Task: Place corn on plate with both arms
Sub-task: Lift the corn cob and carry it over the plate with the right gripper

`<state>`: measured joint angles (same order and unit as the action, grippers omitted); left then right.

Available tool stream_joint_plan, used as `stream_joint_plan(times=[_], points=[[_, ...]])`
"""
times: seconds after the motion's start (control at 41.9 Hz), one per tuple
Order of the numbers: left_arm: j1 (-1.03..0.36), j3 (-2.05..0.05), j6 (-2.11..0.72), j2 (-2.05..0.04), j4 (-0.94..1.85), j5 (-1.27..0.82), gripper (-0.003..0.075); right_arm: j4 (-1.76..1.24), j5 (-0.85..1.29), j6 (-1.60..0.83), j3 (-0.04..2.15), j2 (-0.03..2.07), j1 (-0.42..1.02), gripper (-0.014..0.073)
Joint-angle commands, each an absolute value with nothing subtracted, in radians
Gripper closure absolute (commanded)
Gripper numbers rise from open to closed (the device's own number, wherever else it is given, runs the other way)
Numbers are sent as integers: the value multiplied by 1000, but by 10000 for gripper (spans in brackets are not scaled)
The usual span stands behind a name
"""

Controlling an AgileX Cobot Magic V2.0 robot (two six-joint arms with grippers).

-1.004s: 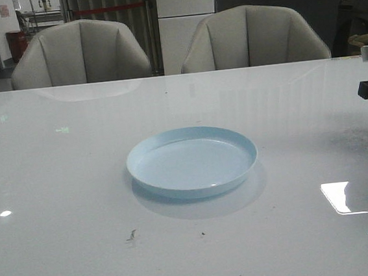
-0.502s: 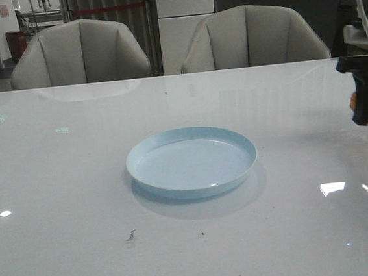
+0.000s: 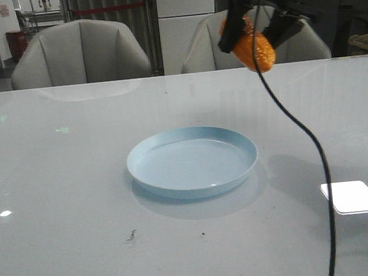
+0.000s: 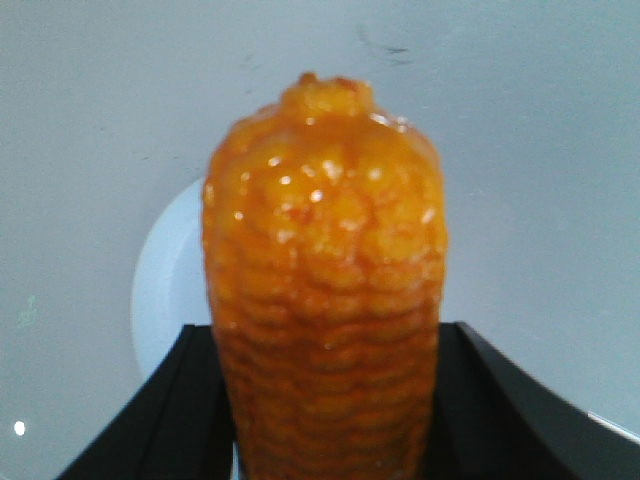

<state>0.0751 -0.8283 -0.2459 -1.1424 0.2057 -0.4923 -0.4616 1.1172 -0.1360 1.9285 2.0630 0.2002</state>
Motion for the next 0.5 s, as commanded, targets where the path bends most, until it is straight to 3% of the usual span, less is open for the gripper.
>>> stream_joint_plan(times=[0.0, 0.263, 0.478], points=[[76, -855, -249, -1119, 223, -419, 340, -504, 1090, -159, 1964, 2019, 250, 490], [76, -855, -249, -1119, 223, -419, 340, -503, 1087, -160, 1964, 2085, 333, 181], [76, -855, -249, -1119, 223, -419, 340, -503, 1138, -175, 1964, 2139, 337, 133]])
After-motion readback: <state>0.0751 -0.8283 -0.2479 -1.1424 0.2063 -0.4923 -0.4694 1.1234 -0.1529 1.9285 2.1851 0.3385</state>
